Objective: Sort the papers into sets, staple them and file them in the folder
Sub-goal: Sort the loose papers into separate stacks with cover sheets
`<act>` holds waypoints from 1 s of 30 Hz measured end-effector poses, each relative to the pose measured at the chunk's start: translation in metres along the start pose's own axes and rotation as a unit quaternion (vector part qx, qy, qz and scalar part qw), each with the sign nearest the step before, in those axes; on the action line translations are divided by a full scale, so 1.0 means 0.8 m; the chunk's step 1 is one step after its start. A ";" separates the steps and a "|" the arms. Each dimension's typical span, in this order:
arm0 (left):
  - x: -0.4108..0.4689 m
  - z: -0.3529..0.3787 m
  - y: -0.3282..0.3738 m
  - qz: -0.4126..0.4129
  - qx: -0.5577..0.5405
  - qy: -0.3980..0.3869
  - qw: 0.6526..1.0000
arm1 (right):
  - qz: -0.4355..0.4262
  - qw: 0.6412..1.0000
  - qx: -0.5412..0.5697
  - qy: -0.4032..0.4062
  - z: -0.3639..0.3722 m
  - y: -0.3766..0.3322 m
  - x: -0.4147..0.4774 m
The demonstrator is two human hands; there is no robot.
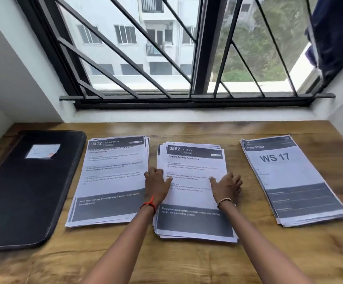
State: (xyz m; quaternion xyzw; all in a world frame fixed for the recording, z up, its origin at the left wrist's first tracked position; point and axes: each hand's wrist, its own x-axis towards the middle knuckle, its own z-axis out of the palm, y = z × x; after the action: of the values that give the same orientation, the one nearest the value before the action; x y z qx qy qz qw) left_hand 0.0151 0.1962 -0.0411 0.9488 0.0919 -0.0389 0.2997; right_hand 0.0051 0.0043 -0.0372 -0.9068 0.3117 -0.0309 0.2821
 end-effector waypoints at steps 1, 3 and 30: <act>-0.001 0.001 0.002 -0.005 0.002 0.002 1.000 | 0.003 1.000 0.005 -0.006 -0.001 0.002 0.000; -0.004 0.002 0.006 -0.012 0.003 0.011 1.000 | 0.001 1.000 0.015 -0.023 -0.004 0.004 0.001; -0.014 0.001 0.022 0.023 -0.179 0.018 0.983 | 0.062 0.969 0.235 0.048 -0.042 0.068 0.043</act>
State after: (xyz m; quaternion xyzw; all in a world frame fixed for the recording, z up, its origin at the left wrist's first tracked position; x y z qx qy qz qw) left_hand 0.0079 0.1798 -0.0305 0.8824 0.0808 0.0026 0.4634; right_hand -0.0046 -0.0676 -0.0417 -0.7913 0.3644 -0.1295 0.4736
